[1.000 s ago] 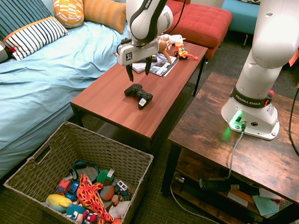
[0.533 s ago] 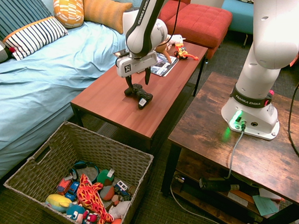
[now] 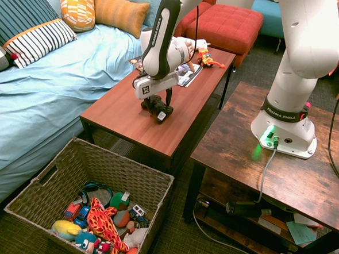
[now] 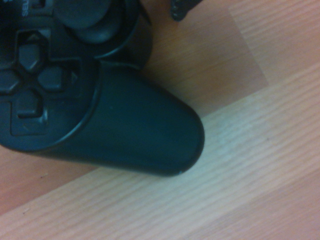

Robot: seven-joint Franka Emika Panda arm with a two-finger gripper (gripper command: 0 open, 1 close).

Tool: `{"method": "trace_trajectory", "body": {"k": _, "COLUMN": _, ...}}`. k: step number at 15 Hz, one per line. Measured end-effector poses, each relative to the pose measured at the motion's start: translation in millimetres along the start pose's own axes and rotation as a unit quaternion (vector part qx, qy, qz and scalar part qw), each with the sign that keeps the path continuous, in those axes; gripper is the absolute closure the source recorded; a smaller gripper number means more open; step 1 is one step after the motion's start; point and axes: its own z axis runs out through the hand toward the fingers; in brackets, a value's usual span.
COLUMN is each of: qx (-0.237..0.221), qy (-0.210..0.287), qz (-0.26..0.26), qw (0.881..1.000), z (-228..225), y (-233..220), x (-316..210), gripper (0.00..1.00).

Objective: Put the gamepad in the basket

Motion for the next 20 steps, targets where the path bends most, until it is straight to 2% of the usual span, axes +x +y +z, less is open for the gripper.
{"method": "trace_trajectory", "body": {"k": 13, "qx": 0.025, "qy": -0.017, "qz": 0.016, "qw": 0.999, "z": -3, "y": -3, "x": 6, "gripper": 1.0}}
{"method": "trace_trajectory", "body": {"k": 17, "qx": 0.046, "qy": -0.021, "qz": -0.006, "qw": 0.999, "z": -49, "y": -18, "x": -6, "gripper": 1.0}}
{"method": "trace_trajectory", "body": {"k": 20, "qx": 0.056, "qy": -0.002, "qz": -0.053, "qw": 0.997, "z": -96, "y": -37, "x": -47, "gripper": 1.0}}
